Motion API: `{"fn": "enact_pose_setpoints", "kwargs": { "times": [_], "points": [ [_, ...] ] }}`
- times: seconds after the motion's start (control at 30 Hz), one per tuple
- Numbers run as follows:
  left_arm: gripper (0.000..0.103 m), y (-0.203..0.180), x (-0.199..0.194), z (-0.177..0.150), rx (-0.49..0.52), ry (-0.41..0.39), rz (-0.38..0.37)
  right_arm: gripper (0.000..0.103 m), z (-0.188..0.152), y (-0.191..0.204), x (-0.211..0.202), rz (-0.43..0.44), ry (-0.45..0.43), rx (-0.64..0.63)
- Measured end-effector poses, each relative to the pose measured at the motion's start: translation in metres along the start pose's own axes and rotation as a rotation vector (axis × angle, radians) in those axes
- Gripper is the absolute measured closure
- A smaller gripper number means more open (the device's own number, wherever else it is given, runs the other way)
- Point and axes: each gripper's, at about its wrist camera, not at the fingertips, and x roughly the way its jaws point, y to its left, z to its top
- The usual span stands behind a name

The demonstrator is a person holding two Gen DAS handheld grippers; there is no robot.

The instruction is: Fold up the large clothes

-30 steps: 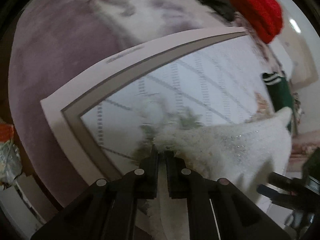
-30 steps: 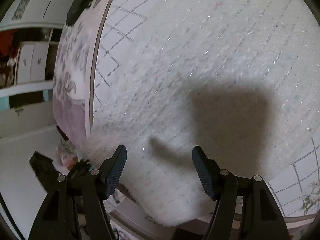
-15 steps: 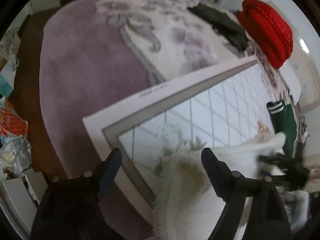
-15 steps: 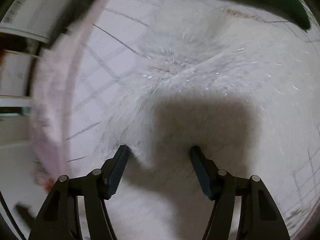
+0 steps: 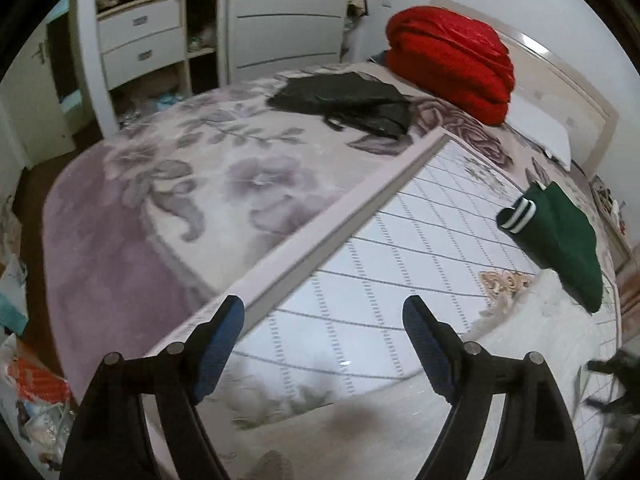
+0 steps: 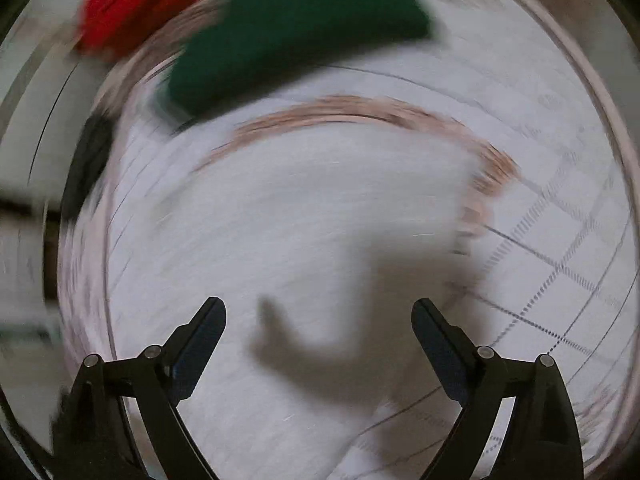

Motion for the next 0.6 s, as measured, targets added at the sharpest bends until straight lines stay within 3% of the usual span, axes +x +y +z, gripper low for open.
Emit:
{"fn": "enact_pose_setpoints", "kwargs": {
  "times": [0.07, 0.13, 0.2, 0.23, 0.27, 0.3, 0.37, 0.47, 0.53, 0.6],
  "points": [
    [0.022, -0.012, 0.011, 0.000, 0.007, 0.032, -0.005, 0.008, 0.019, -0.038, 0.037, 0.110, 0.077, 0.107],
    [0.022, -0.023, 0.018, -0.001, 0.022, 0.061, 0.009, 0.000, 0.029, -0.051, 0.072, 0.231, 0.158, 0.140],
    [0.022, -0.039, 0.028, -0.006, 0.053, 0.108, 0.029, 0.002, 0.036, -0.043, 0.072, 0.294, 0.091, 0.073],
    [0.022, -0.045, 0.028, -0.010, 0.067, 0.120, 0.033, 0.037, 0.038, -0.038, 0.071, 0.320, 0.086, 0.042],
    [0.022, -0.052, 0.028, -0.015, 0.079, 0.130, 0.037, 0.062, 0.039, -0.035, 0.071, 0.341, 0.096, 0.032],
    [0.022, -0.061, 0.029, -0.019, 0.095, 0.150, 0.045, 0.063, 0.039, -0.035, 0.070, 0.348, 0.106, 0.046],
    [0.022, -0.076, 0.026, -0.026, 0.120, 0.178, 0.040, 0.082, 0.035, -0.044, 0.061, 0.358, 0.057, 0.139],
    [0.022, -0.098, 0.018, -0.037, 0.168, 0.206, 0.044, 0.092, 0.020, -0.078, 0.027, 0.372, -0.062, 0.323],
    [0.022, -0.111, 0.008, -0.051, 0.203, 0.236, 0.043, 0.094, 0.001, -0.111, -0.009, 0.326, -0.163, 0.410],
    [0.022, -0.122, -0.004, -0.072, 0.238, 0.277, 0.027, 0.094, -0.027, -0.145, -0.025, 0.306, -0.142, 0.470]
  ]
}}
